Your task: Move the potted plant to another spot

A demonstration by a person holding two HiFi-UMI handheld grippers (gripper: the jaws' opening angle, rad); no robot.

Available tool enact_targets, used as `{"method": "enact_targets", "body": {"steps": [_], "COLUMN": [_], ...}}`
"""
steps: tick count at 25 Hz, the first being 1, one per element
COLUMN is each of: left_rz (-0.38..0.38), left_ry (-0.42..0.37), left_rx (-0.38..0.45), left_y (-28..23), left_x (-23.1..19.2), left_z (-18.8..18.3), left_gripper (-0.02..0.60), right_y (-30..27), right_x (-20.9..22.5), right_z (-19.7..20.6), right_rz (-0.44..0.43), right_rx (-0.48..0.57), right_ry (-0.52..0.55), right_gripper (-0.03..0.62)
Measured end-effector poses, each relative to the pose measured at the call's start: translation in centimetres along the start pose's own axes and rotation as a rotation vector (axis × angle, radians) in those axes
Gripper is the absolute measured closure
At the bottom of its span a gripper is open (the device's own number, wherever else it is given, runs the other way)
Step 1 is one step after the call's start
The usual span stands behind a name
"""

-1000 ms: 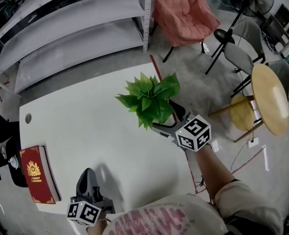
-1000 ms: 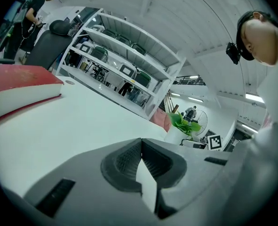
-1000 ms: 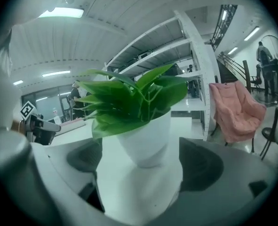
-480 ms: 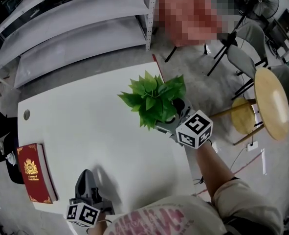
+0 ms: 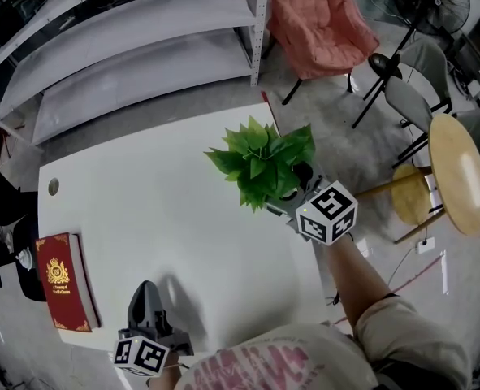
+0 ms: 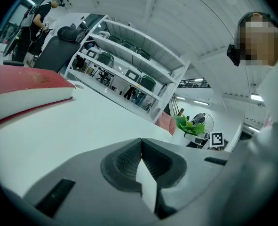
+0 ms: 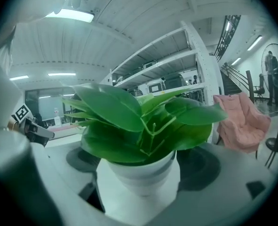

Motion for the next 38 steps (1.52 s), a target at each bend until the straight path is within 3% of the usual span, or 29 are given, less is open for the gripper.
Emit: {"method": "enact_targets", "body": {"steps": [7,15,26,31,38], "left_rz": [0.014,0.066,0.187,0.202,0.207], "left_ry": [-0.014,-0.009,-0.049,-0.098,-0.094], "left_rx": [0.036,0.092,0.205,0.269,0.269], "left_y": [1.0,2.7,6.7,10.1,13.8], "left_x": [1.1,3.6,8.7,10.0,9.8], "left_z": [0.1,-0.2,-2.6,-4.3,-4.7], "left_gripper": [0.578,0.578,0.578,0.578,0.578], "right_y": [1.4,4.9,10.4,13.1,15.9], "right_x": [-1.7,-6.5,-13.6,-16.7,-21.0], "right_z": [0.4,-0.9,-7.9,-10.0,-10.6], "right_rz": [-0.009,-0.066,-0.111,-0.143,-0.184], "right_rx": [-0.001,0.035,0.121,0.183,0.211], "right_ry": [-0.08,-0.117,0.01,0.026,0.015], "right_gripper": [0.097,0.1,0.1,0.1,0.1]}}
Point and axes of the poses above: the fingertips, and each gripper's own axes: y backward along the fingers, x to its right, z out of its underside, the point moved 7 cm from there along y, backward along the fingers, and after that the axes turned 3 degrees about -x, right-handed, at the moved point
